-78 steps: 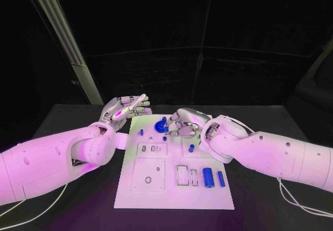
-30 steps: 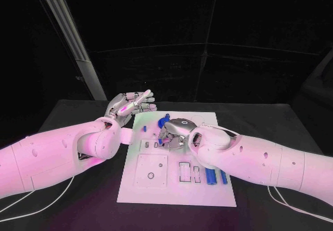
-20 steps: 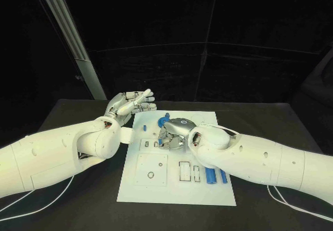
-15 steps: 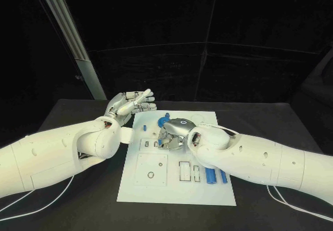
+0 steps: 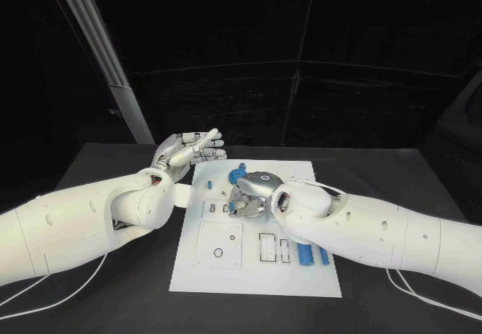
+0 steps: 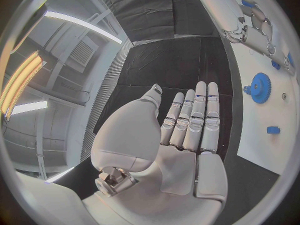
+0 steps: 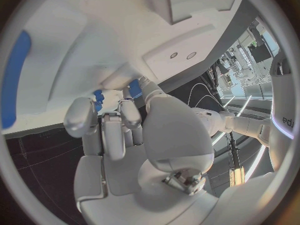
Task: Assemble the parts on the task board
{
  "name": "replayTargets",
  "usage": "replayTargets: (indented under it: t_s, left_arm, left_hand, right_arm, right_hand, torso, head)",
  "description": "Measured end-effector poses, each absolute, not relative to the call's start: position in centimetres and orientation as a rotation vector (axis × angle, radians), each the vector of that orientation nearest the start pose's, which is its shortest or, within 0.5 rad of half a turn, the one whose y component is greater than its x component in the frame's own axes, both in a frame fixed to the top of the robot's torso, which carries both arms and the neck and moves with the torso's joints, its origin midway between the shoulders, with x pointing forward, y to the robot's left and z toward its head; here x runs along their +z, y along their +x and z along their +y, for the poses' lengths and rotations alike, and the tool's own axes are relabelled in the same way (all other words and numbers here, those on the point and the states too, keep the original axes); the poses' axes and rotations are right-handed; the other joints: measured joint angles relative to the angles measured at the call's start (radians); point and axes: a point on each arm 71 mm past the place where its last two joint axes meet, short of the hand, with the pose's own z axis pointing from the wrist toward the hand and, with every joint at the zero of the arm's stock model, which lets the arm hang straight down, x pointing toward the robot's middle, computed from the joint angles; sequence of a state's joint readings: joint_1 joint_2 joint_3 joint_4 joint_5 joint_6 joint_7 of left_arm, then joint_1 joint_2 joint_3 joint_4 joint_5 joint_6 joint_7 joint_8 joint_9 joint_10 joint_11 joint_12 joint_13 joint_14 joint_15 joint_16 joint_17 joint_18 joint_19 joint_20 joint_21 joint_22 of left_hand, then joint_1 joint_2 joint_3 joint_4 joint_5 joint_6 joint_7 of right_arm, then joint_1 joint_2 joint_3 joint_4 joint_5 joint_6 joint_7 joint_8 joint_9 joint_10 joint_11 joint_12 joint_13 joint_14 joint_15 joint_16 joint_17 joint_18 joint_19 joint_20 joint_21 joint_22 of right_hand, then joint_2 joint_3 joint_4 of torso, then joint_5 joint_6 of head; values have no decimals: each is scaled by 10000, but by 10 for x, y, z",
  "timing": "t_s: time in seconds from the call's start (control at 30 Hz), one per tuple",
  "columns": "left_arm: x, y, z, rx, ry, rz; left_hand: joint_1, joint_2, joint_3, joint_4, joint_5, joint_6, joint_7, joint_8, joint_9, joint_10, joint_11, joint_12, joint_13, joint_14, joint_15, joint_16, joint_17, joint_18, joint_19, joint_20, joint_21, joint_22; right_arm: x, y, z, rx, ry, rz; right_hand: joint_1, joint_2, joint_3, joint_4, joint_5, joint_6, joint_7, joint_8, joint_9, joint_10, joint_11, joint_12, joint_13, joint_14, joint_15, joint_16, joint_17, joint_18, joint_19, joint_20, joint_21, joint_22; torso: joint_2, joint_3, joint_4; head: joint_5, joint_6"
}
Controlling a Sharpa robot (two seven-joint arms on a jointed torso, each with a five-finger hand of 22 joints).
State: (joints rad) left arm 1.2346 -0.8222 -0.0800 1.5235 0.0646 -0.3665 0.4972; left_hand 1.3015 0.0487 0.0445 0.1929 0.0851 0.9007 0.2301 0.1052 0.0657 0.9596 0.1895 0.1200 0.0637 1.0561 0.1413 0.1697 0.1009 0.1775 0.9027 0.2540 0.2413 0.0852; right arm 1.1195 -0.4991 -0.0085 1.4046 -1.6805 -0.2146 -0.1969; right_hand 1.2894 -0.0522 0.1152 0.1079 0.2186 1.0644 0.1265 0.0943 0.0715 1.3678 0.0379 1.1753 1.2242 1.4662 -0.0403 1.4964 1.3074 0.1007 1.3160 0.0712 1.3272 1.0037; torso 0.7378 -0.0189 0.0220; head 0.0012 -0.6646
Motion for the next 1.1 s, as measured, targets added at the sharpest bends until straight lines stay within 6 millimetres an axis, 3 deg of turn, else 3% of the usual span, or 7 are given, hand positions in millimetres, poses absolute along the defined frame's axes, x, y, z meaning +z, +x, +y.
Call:
replayTargets:
  t_s: [0.3, 0.73, 0.8, 0.9, 0.97, 1.03, 1.1]
  left_arm:
    - [-171, 493, 205, -15647, -11154, 13093]
    - [-171, 493, 205, -15631, -11170, 13107]
    - [-171, 493, 206, -15596, -11192, 13124]
    - [-172, 494, 209, -15483, -11199, 13221]
    - [-173, 494, 211, -15362, -11142, 13407]
    - [-175, 496, 214, -15167, -10942, 13799]
    - [-176, 497, 216, -14958, -10616, 14271]
  left_hand:
    - [0, 0, 0, 0, 0, 0, 0, 0, 0, 0, 0, 0, 0, 0, 0, 0, -1, -1, 0, 0, 0, 1]
    - [0, 0, 0, 0, 0, 0, 0, 0, 0, 38, -38, 0, 0, 222, -31, 0, 45, 0, 149, -43, 0, -8]
    - [0, 0, -31, -31, 0, 70, -9, 0, 0, 143, -117, 0, 0, 673, -136, 171, 191, 0, 481, -146, 118, 23]
    - [0, 0, -42, -42, 0, 457, -162, 48, 29, 895, -370, 236, 106, 1907, -536, 855, 655, -3, 1382, -519, 634, 242]
    - [0, 0, -75, -53, 0, 727, -323, 130, 51, 1389, -554, 402, 174, 2699, -791, 1401, 1052, -3, 1990, -762, 1025, 419]
    - [-185, -13, -206, 66, -92, 996, -520, 165, 64, 1962, -800, 594, 289, 3641, -1096, 2221, 1628, -3, 2733, -1075, 1562, 675]
    - [-344, -97, -363, 224, -147, 1233, -730, 211, 86, 2595, -1051, 835, 477, 4034, -1353, 3694, 2910, -5, 3408, -1373, 2177, 991]
  right_arm:
    - [-217, 473, -54, 6941, -4154, 16841]
    - [-214, 469, -63, 6980, -3706, 16406]
    - [-210, 465, -69, 7254, -3592, 16115]
    - [-204, 459, -82, 7938, -3493, 15704]
    - [-198, 456, -92, 8469, -3430, 15499]
    - [-187, 456, -106, 9053, -3233, 15325]
    - [-175, 459, -118, 9508, -2884, 15217]
  right_hand:
    - [-560, -350, -553, 351, 0, -731, 174, -251, -60, -336, 193, -341, -319, 7, 137, -74, 0, -1, -193, 129, -224, -355]
    - [-894, -447, -1649, 1227, 265, -1029, 259, -249, -22, -489, 275, -422, -439, 7, 208, -138, 0, -1, -241, 178, -311, -514]
    - [-867, -425, -1755, 1333, 436, -1064, 293, -249, -21, -514, 300, -422, -458, 7, 208, -238, 0, 0, -281, 218, -388, -606]
    - [-401, -251, -1784, 1306, 721, -1094, 263, -249, -22, -562, 275, -433, -469, 7, 208, -341, 0, 0, -362, 245, -519, -832]
    - [-152, -147, -1790, 1197, 872, -1095, 263, -249, -22, -759, 285, -663, -638, 7, 208, -549, 0, 215, -629, 237, -770, -1265]
    - [198, -32, -1752, 1048, 929, -1129, 298, -249, -16, -1066, 271, -1087, -990, 7, 208, -858, -18, 261, -989, 237, -1168, -1948]
    - [505, 134, -1739, 927, 900, -1214, 291, -249, -13, -1727, 287, -2133, -1868, 7, 207, -1529, -672, 547, -1637, 243, -1936, -3193]
  torso:
    - [0, 0, 3]
    - [4, 9, 3]
    - [3, 12, 3]
    - [-12, 15, 2]
    - [-24, 14, -4]
    - [-48, 13, -10]
    - [-76, 12, -13]
  head:
    - [-5, 16]
    - [-9, -9]
    - [8, -20]
    - [35, -24]
    - [58, -25]
    - [78, -38]
    - [101, -61]
